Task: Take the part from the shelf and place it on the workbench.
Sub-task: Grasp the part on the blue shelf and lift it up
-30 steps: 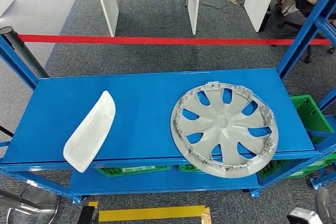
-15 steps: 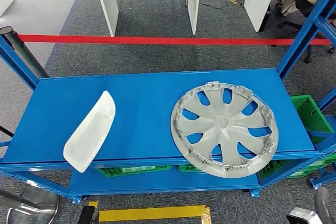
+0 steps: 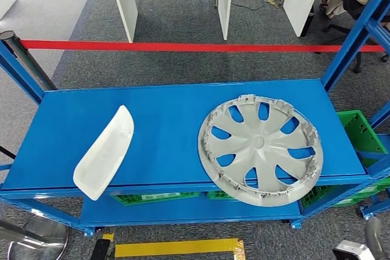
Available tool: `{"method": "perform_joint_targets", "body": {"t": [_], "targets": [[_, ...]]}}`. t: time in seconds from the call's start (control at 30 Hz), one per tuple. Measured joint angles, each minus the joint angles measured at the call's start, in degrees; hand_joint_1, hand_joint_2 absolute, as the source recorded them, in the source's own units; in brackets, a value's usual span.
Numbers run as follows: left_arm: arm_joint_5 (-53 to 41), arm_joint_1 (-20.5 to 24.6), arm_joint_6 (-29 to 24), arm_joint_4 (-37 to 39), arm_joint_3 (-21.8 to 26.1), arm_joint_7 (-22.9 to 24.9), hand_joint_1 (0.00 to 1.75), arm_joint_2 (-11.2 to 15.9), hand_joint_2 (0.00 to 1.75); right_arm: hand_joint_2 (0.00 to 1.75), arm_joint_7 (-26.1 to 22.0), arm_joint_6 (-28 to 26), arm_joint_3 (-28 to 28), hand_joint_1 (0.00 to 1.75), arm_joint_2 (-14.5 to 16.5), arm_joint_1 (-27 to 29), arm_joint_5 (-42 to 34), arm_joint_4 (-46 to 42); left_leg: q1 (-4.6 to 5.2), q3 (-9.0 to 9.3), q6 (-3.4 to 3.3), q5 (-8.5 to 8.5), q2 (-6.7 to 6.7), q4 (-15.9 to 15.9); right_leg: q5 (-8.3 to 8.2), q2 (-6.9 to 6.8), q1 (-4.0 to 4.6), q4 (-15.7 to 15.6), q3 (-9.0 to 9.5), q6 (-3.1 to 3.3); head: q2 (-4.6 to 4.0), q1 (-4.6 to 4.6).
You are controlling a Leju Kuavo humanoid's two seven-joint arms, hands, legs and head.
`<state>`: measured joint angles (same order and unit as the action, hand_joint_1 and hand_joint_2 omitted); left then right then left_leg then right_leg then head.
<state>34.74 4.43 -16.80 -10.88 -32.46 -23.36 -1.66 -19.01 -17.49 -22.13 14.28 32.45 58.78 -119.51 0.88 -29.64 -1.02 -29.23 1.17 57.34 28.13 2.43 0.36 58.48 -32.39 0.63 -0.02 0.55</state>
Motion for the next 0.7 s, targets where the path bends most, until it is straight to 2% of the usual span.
{"method": "perform_joint_targets", "body": {"t": [0.07,0.13,0.17,0.23,0.33,0.47,0.57,0.7], "targets": [[-1.12,0.13,0.57,0.0,-0.31,0.83,0.0,0.0,0.0,1.75,7.17,6.57,2.67,0.0,-3.81,-0.24,-2.36,1.21,-0.01,-0.02,0.0,0.0,-0.03,-0.01,-0.01,0.05,0.01,0.0,0.01,0.0,0.0,0.0],[-2.19,0.59,1.14,0.0,-0.98,1.67,0.0,0.01,0.0,1.75,16.43,10.79,8.67,0.0,-10.7,-0.98,-6.21,4.16,0.0,-0.01,-0.01,0.0,-0.05,-0.01,-0.03,0.09,-0.01,0.0,0.01,-0.04,0.0,0.02],[-2.52,0.89,1.29,0.0,-1.26,1.96,0.0,0.03,0.0,1.75,20.11,11.07,12.09,0.0,-14.13,-1.45,-8.08,5.69,0.02,0.0,-0.01,0.01,-0.04,0.01,-0.04,0.07,-0.02,0.0,0.01,-0.06,0.0,0.05],[-2.85,1.25,1.39,0.0,-1.5,2.21,0.0,0.13,0.0,1.75,24.41,9.52,18.33,0.0,-19.5,-2.21,-11.15,7.82,0.06,0.01,-0.03,0.02,0.03,0.05,-0.06,-0.06,-0.07,-0.01,0.02,-0.09,0.0,0.04],[-2.98,1.18,1.44,0.0,-1.72,2.27,0.0,0.3,0.0,1.75,27.77,6.7,24.77,0.0,-25.81,-2.66,-14.58,9.61,0.08,-0.01,-0.05,0.03,0.06,0.08,-0.07,-0.09,-0.1,-0.01,0.0,-0.1,0.0,-0.01],[-3.53,1.27,1.41,0.0,-1.9,2.28,0.0,0.38,0.0,1.75,30.33,4.66,31.19,0.0,-32.32,-4.39,-17.15,11.81,0.06,0.0,-0.05,0.02,0.02,0.07,-0.07,-0.02,-0.07,-0.01,-0.05,-0.1,0.0,0.0],[-3.79,1.28,1.31,0.0,-2.25,2.32,0.0,0.44,0.0,1.75,31.3,3.54,35.36,0.0,-35.71,-5.75,-17.39,13.42,0.06,0.02,-0.05,0.03,0.02,0.07,-0.07,-0.03,-0.07,-0.01,-0.11,-0.1,0.0,0.0],[-3.85,1.28,1.31,0.0,-2.59,2.36,0.0,0.48,0.0,1.75,32.15,2.63,38.16,0.0,-38.12,-6.79,-16.62,14.48,0.05,0.02,-0.05,0.03,0.02,0.07,-0.08,-0.03,-0.06,-0.01,-0.13,-0.1,0.0,-0.01]]}}
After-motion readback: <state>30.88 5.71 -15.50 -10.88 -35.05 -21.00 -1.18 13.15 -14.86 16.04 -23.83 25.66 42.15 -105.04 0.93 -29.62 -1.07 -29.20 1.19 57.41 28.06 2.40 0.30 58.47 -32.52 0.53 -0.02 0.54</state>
